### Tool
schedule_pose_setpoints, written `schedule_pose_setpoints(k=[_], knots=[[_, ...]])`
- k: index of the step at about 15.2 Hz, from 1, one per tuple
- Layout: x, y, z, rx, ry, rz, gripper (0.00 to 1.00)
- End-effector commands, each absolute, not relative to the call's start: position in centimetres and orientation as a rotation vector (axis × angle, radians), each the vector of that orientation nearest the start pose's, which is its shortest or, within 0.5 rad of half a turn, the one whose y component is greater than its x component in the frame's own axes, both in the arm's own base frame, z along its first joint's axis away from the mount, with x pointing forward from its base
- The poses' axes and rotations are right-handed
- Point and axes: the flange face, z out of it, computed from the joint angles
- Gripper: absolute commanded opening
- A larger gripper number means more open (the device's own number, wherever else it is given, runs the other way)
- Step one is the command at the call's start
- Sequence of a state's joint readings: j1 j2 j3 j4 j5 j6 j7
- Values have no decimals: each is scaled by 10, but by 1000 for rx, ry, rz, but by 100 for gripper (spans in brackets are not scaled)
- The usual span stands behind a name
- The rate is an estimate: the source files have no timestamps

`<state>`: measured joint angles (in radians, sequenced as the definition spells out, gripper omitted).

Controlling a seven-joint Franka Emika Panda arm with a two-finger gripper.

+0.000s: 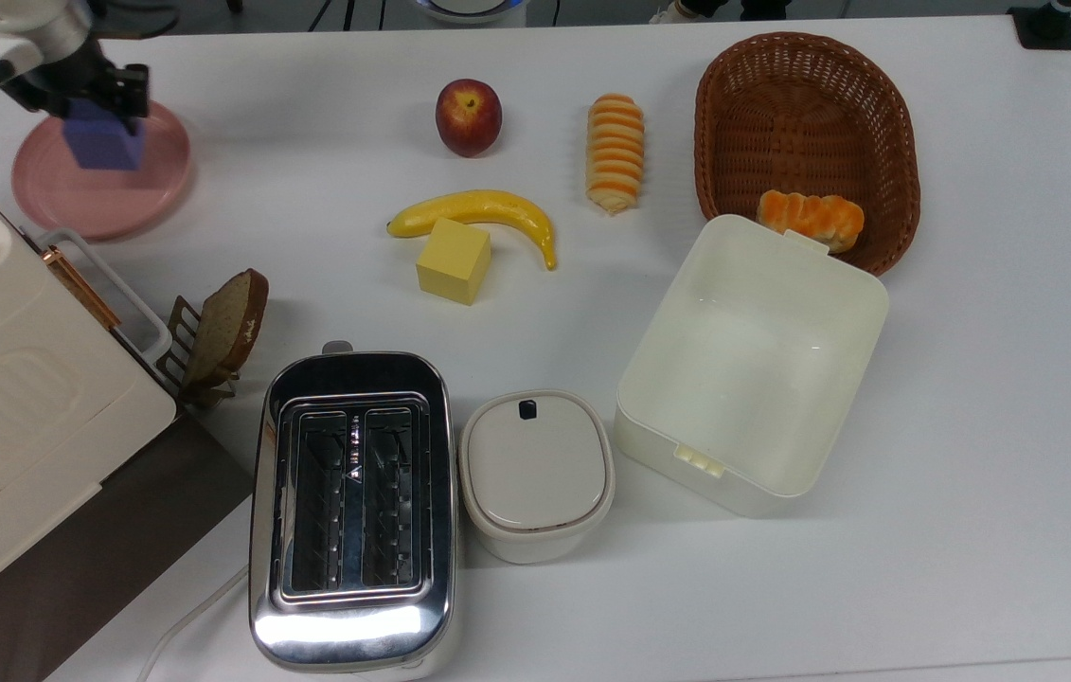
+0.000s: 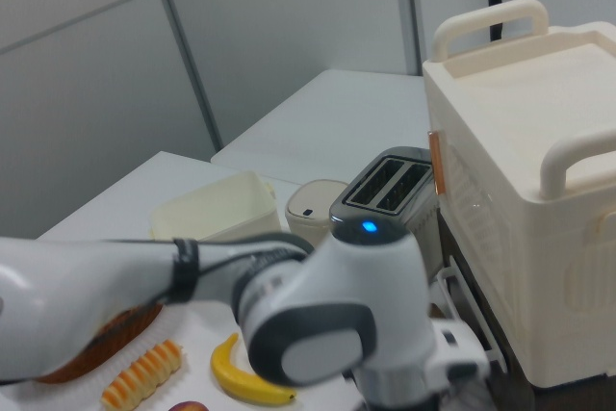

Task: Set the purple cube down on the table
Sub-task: 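Lift the purple cube off the plate and carry it beside the banana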

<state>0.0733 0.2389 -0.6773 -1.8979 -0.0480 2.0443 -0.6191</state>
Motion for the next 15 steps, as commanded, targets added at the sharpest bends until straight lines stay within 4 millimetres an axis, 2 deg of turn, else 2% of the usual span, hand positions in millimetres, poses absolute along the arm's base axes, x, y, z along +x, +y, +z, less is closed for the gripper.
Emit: schedule_pose_setpoints(k=[1,5,7,8,9,10,13,15], knots=[[539,-239,398,-3234,-38,211,18],[574,-149,376,-3262,-4,229,23],[581,-125,365,-3266,7,240,29],[584,-116,363,-3268,12,243,37],[586,-108,360,-3271,44,248,64],[587,-102,356,-3274,66,257,100],[592,-81,360,-3270,91,245,100],[596,-63,378,-3272,172,204,100]])
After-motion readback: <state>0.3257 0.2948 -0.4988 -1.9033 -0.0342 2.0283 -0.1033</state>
